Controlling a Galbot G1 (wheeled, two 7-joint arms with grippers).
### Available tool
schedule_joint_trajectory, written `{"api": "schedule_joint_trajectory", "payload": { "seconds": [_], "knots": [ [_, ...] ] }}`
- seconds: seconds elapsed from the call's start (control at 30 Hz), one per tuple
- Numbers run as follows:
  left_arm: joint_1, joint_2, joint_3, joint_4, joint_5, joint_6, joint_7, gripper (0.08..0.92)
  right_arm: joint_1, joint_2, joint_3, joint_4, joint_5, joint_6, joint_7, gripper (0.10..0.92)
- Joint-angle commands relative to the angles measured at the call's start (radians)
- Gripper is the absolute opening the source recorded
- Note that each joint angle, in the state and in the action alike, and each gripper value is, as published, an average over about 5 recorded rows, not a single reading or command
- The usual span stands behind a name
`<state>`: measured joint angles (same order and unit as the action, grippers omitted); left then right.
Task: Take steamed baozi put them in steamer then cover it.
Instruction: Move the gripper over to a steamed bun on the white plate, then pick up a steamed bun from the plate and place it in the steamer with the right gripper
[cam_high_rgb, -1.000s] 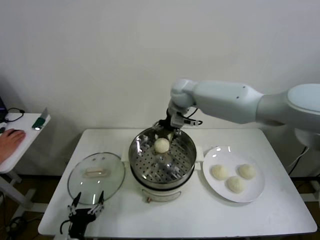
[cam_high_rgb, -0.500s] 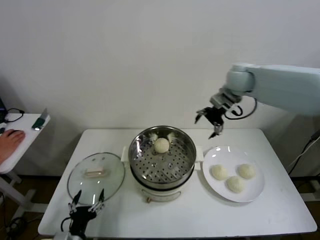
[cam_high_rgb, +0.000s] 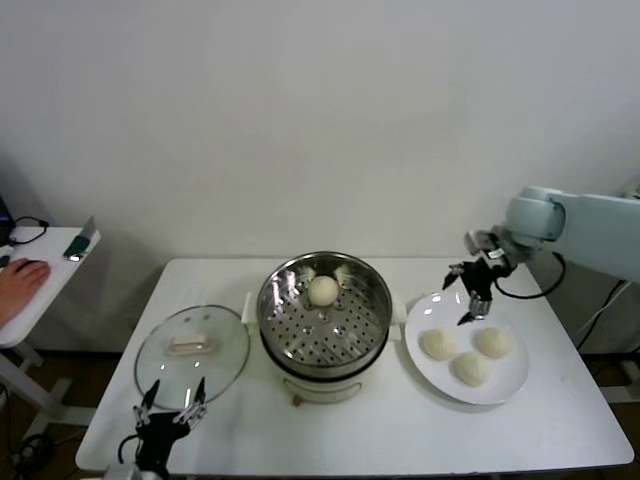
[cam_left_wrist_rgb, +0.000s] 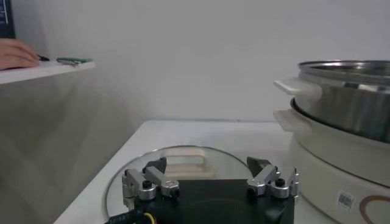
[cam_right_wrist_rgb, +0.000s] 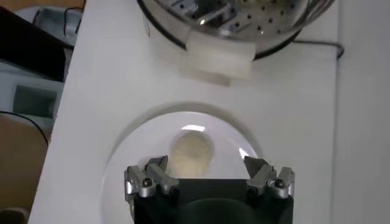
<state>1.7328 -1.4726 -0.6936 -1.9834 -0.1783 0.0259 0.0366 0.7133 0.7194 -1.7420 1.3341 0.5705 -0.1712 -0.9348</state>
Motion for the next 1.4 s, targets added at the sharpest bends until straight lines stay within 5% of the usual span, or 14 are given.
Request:
{"api": "schedule_joint_trajectory", "payload": {
  "seconds": [0.03, 0.73, 1.4],
  "knots": [
    [0.001, -0.001, -0.001, 0.005, 0.000, -0.002, 0.000, 0.823, -0.268, -0.015, 0.165, -0.082, -0.109, -0.086, 0.034, 0.823],
    [0.009, 0.000, -0.003, 0.019, 0.004, -0.009, -0.003, 0.823, -0.442, 0.094, 0.314, -0.189, -0.192, -0.114, 0.095, 0.819],
    [0.005, 0.002, -0.002, 0.021, 0.009, -0.010, -0.003, 0.823, -0.351, 0.079, 0.330, -0.174, -0.180, -0.093, 0.065, 0.663]
  ]
}}
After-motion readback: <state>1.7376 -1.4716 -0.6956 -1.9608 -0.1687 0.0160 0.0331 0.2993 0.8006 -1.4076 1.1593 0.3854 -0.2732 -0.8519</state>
